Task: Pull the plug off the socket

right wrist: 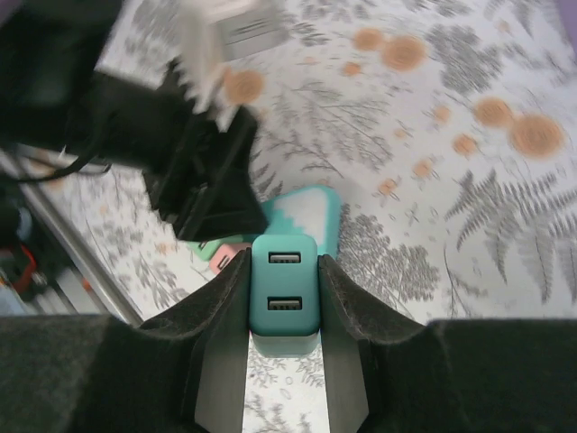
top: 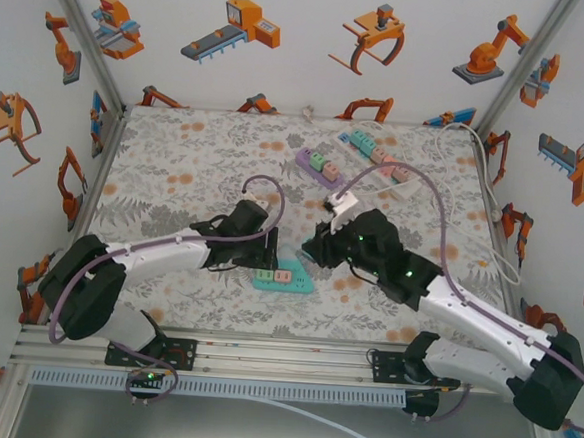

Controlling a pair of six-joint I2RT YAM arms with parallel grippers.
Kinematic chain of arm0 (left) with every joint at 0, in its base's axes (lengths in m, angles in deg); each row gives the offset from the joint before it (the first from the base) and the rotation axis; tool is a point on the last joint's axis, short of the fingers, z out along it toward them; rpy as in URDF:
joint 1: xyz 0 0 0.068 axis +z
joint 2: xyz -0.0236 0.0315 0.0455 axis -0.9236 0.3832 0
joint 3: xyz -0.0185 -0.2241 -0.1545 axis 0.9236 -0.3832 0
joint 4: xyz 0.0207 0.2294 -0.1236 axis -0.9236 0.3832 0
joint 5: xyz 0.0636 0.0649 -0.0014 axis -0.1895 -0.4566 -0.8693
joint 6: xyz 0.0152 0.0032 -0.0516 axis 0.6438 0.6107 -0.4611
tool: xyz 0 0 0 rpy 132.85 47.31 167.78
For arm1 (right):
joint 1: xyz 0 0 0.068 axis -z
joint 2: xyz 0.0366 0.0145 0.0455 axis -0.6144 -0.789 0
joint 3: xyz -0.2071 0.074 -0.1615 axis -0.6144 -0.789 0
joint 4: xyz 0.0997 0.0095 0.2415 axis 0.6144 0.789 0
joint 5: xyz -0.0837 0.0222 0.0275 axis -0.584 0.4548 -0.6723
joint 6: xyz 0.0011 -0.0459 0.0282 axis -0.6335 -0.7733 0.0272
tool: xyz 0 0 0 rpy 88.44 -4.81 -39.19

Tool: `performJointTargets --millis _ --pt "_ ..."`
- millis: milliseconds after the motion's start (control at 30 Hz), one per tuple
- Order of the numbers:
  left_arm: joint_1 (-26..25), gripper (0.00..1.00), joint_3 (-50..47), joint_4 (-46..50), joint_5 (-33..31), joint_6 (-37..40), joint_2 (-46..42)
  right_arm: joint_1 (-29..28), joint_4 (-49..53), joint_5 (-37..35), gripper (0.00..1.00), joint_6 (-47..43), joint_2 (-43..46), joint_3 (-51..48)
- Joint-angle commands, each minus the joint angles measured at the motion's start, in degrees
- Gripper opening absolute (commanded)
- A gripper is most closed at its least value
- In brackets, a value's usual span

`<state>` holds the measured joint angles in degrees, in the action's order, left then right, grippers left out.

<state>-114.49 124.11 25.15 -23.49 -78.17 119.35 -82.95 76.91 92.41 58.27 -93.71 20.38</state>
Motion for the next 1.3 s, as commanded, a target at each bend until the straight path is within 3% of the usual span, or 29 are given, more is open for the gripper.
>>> performJointTargets --millis 0,233,500,667,800,1000,1267 --pt "0.9 0.59 -0.3 10.0 -4.1 4.1 -0.9 6.2 3.4 2.0 0.0 18.0 2.7 -2.0" --pt "1.3 0.7 1.8 11.7 -2.6 5.5 -12.0 10.4 5.2 1.2 0.0 28.4 7.5 -12.0" --pt "-0.4 0.88 -4.1 1.1 15.8 10.5 -26.5 10.1 -9.1 6.3 0.0 38.5 2.5 -24.8" --pt "-3.7 0.95 -6.0 0.0 15.9 12.1 -28.7 9.0 -16.1 5.6 0.02 39.6 -2.7 -27.2" --pt "-5.0 1.0 -6.8 0.3 14.0 12.0 -27.9 7.9 -18.5 4.2 0.16 39.6 -5.8 -27.9" --pt "-5.8 0.97 -6.4 0.4 12.2 12.1 -27.0 6.9 -18.9 2.4 0.39 39.6 -6.8 -29.5" --pt "-5.9 0.97 -6.5 0.2 10.7 12.2 -27.7 6.5 -14.1 0.1 0.54 39.0 -2.6 -30.7"
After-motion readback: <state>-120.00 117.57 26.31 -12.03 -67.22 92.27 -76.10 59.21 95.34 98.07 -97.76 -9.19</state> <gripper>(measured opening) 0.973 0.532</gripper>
